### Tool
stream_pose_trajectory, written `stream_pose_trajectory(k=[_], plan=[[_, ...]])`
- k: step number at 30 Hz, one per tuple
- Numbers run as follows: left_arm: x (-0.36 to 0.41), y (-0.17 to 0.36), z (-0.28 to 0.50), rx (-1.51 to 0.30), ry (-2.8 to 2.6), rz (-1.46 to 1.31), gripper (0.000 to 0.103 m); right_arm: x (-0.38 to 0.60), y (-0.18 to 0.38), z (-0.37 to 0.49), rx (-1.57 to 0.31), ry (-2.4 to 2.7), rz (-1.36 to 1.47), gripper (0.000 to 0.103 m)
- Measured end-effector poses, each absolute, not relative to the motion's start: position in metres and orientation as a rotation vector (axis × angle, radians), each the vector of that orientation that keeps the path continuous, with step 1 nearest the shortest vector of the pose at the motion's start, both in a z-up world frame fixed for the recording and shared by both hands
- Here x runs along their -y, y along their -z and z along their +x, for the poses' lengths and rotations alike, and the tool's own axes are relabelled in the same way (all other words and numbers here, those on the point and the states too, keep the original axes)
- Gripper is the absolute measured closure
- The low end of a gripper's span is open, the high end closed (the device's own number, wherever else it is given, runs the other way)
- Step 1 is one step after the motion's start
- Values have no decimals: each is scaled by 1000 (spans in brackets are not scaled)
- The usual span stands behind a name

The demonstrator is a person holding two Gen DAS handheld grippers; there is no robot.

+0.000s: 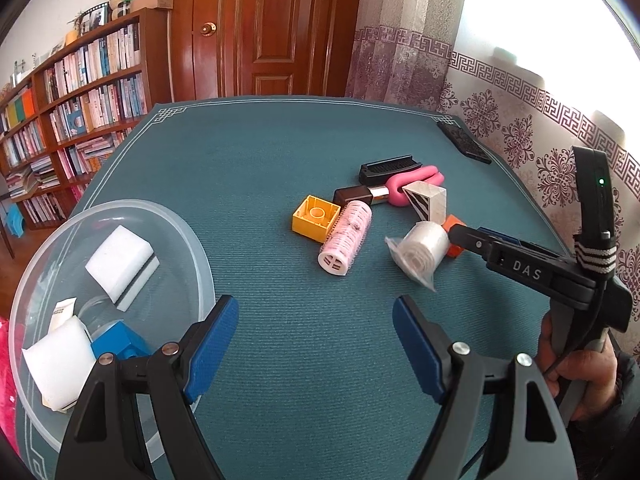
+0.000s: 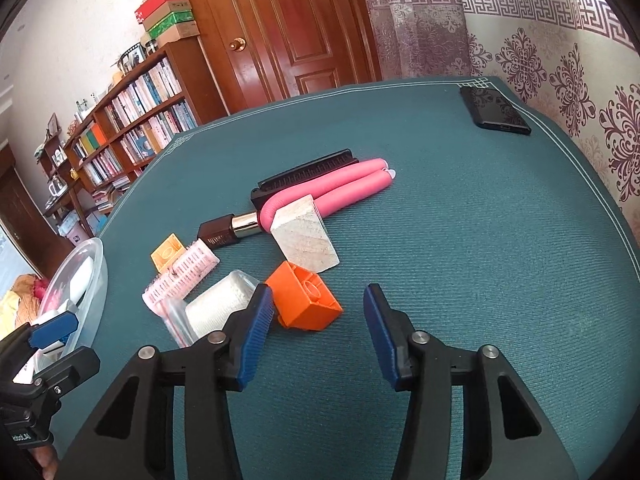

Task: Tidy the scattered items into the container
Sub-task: 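Grasp the orange block with the right tool while the left tool closes on the bagged white roll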

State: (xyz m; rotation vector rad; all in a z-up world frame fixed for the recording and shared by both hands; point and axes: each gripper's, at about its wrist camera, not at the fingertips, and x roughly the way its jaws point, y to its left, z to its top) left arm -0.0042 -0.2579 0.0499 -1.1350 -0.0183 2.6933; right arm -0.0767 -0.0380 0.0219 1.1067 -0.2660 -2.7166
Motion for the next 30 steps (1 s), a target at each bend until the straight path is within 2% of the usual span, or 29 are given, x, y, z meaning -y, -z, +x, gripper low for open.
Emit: stream_pose_trajectory(k=[7, 10, 30], plan=[[250, -49, -5, -9, -2685, -1137, 20, 46, -19, -83, 201, 2710, 1112, 52], [248, -49, -6, -15, -2686, -1138, 20, 45, -14, -85, 202, 2695, 1138, 65], [196, -43, -32, -72, -2591, -1149, 20, 5, -20, -49, 215, 2805, 1102, 65]])
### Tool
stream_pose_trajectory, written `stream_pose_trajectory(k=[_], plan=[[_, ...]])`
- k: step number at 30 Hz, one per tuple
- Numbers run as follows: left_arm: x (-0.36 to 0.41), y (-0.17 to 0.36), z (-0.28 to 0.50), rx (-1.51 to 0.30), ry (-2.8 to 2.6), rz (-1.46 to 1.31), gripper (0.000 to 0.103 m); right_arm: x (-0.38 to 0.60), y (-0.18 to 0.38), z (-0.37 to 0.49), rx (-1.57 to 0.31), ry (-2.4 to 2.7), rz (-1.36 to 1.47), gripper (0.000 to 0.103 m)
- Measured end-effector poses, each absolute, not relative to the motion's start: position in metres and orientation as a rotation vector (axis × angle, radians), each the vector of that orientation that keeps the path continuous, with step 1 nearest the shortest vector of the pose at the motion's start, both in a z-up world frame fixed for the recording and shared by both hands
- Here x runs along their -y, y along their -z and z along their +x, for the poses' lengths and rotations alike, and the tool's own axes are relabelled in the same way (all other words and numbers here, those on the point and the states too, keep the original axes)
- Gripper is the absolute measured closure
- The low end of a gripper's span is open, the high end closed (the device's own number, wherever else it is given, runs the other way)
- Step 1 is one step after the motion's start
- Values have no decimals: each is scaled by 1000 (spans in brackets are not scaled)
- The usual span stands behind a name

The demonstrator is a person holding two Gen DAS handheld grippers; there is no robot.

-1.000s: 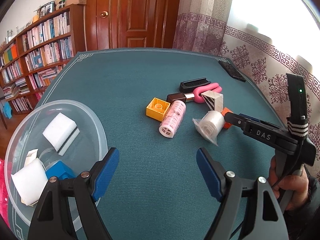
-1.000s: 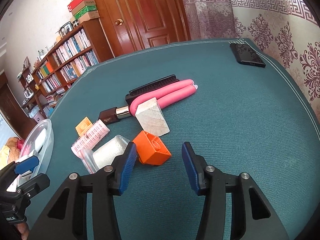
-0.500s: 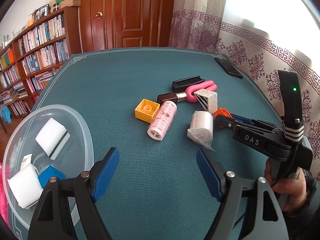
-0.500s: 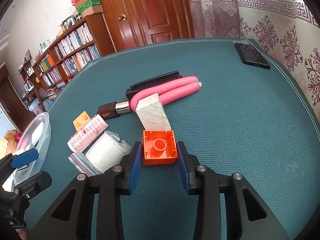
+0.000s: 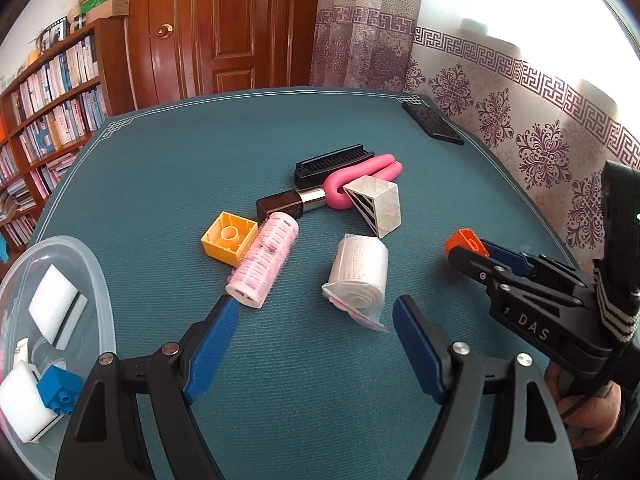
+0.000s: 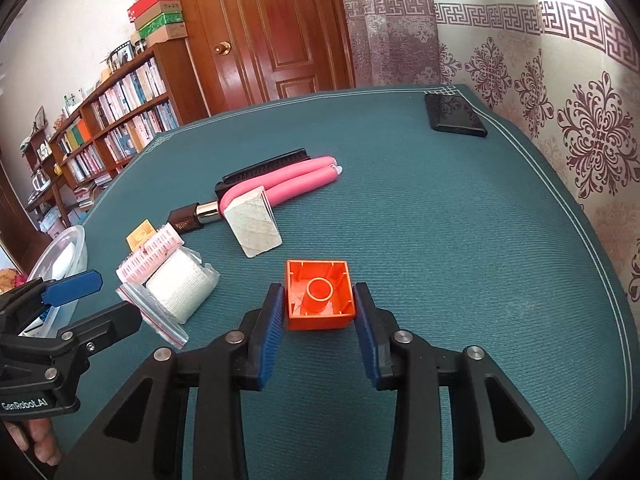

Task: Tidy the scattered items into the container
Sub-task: 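Grasp the orange block with the right tool while the left tool closes on the bagged white roll, then carry the bagged roll with the left tool while the right tool carries the orange block over the bowl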

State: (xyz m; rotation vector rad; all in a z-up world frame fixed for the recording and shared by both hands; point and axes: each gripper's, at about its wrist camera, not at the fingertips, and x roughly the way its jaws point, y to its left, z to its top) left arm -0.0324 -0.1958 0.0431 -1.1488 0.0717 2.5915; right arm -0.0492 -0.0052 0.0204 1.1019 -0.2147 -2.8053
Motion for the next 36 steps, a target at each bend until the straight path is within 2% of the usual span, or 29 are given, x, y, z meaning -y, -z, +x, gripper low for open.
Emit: stream_pose_trajectory(k=[16, 20, 24, 27, 28, 29, 36], plan=[[160, -23, -67, -128, -2542, -1176, 21, -20, -12, -55, 376, 2819, 1128, 65], [157, -16, -72, -128, -2522, -1200, 32, -20, -12, -56, 378, 2820, 1128, 65], [154, -12, -72, -164, -2542, -1195, 39, -23, -10, -58, 394, 2817, 1140, 65], [154, -12, -72, -179, -2559, -1184, 52, -23, -10, -58, 391, 2825, 1136, 66], [154, -12, -72, -181, -2566, -1181, 59, -23, -10, -57, 388, 2827, 1134, 66], [155, -13, -72, -177, -2569, -1181, 62, -23, -10, -57, 387, 2829, 1132, 66], [160, -16, -64, -134, -2577, -1173, 62, -24, -10, -56, 395, 2834, 1121, 67]])
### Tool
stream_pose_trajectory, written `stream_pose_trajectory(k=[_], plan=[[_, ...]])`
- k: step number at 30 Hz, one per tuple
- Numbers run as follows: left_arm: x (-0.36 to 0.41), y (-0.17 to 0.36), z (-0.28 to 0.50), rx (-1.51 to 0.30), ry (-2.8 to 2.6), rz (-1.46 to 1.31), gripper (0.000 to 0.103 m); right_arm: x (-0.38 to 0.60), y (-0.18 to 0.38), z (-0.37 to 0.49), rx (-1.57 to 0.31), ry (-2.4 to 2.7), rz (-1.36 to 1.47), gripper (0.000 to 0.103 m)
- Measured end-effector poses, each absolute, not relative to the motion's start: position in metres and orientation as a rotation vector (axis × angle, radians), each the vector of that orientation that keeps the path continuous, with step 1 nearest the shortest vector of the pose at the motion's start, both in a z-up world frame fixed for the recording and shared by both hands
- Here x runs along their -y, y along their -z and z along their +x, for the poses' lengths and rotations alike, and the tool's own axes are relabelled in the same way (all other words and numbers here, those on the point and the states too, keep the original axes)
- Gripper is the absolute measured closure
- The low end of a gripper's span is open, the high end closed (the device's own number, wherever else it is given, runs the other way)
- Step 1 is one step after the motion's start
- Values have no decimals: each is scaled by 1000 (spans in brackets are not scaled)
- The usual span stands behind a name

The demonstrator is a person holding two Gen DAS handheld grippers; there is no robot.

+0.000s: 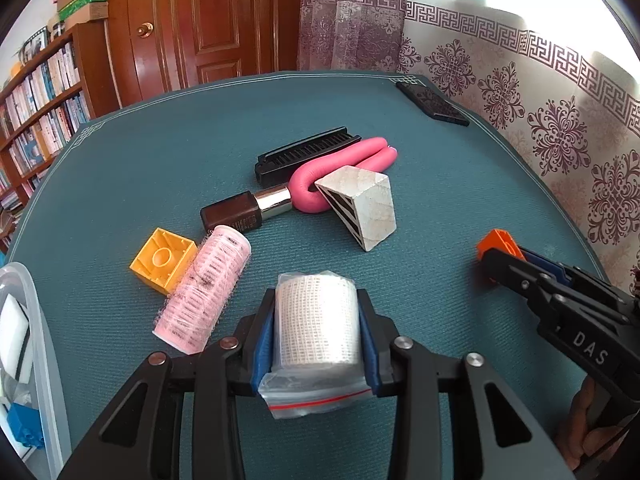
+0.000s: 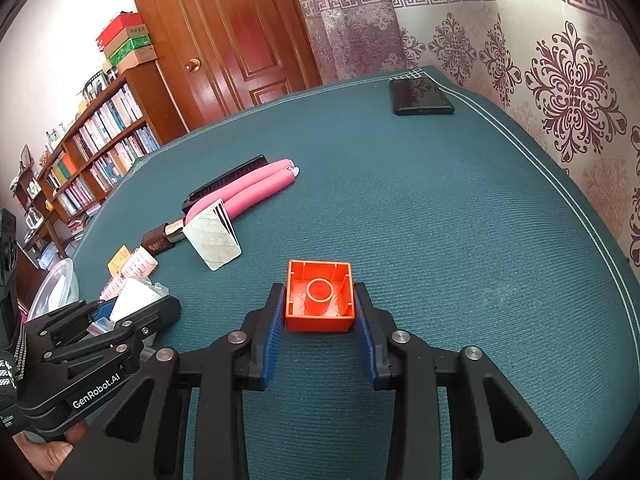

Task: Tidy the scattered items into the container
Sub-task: 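Carry the bagged roll with the left tool while the right tool carries the orange block over the bowl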

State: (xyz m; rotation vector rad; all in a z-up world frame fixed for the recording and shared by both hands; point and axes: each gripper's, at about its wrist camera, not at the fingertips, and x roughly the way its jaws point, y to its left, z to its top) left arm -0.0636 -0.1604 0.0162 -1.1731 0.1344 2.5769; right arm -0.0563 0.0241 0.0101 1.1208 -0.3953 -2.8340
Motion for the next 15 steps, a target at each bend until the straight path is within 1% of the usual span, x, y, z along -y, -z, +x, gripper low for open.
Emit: stream_pose_trajectory(k=[15], plan=[[186, -41, -37, -77, -2659, -1103, 62, -25, -14, -52, 400, 2855, 1083, 67]])
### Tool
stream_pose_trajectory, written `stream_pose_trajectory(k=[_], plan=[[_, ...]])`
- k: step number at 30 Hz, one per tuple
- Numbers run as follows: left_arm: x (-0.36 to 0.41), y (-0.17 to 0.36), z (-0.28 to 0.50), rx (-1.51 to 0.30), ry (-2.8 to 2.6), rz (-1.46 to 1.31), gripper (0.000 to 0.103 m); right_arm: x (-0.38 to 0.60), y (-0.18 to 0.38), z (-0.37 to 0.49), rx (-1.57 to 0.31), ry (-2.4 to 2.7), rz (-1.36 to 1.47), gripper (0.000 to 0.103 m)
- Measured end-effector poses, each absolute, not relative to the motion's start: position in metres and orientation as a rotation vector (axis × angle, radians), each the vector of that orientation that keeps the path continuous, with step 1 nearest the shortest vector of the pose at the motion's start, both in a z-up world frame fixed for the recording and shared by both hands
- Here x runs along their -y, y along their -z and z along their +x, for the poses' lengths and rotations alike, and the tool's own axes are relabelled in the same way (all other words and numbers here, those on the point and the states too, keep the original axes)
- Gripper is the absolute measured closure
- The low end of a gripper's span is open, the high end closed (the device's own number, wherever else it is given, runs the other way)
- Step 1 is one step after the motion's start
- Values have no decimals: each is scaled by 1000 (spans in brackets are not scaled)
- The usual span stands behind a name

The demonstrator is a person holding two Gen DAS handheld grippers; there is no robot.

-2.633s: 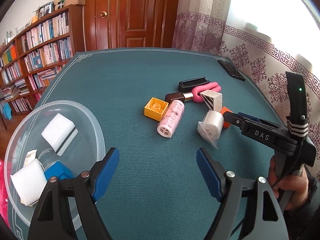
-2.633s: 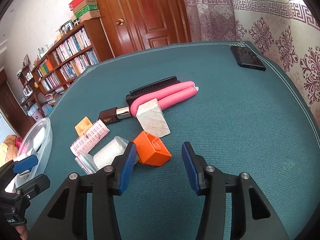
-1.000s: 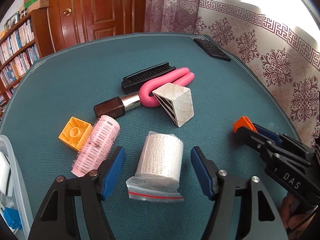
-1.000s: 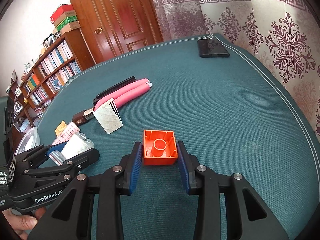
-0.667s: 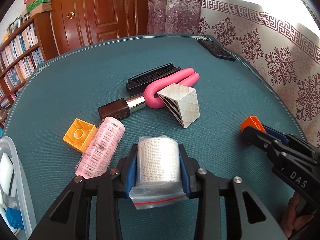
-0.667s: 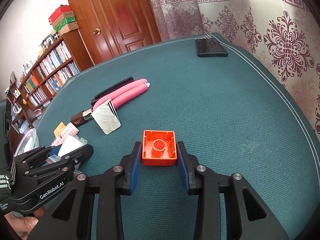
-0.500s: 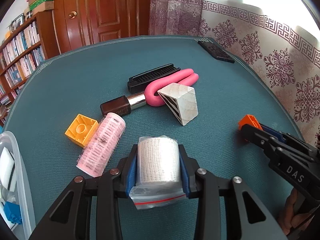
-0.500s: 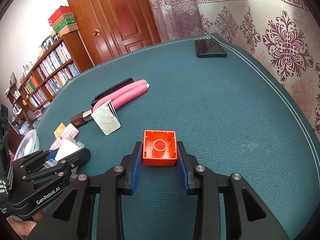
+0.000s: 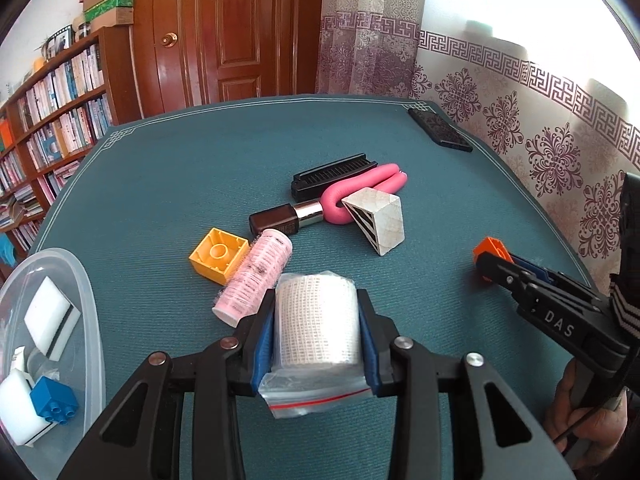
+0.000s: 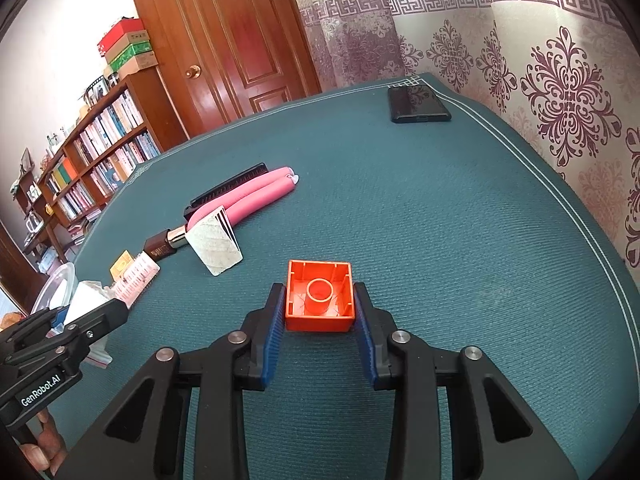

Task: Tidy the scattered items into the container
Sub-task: 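Carry the bagged roll with the left tool while the right tool carries the orange block over the bowl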

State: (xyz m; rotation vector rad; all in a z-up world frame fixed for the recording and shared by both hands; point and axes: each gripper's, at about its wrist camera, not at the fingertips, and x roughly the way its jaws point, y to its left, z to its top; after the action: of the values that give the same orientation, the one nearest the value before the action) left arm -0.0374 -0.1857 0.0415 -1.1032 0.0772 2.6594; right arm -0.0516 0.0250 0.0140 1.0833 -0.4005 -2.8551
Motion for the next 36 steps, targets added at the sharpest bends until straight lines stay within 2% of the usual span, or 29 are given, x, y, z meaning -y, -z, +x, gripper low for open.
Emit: stream_pose_trajectory(k=[36], plan=[[335, -58, -23, 157, -2955, -1060, 62, 20, -34, -30, 355, 2800, 1025, 67]])
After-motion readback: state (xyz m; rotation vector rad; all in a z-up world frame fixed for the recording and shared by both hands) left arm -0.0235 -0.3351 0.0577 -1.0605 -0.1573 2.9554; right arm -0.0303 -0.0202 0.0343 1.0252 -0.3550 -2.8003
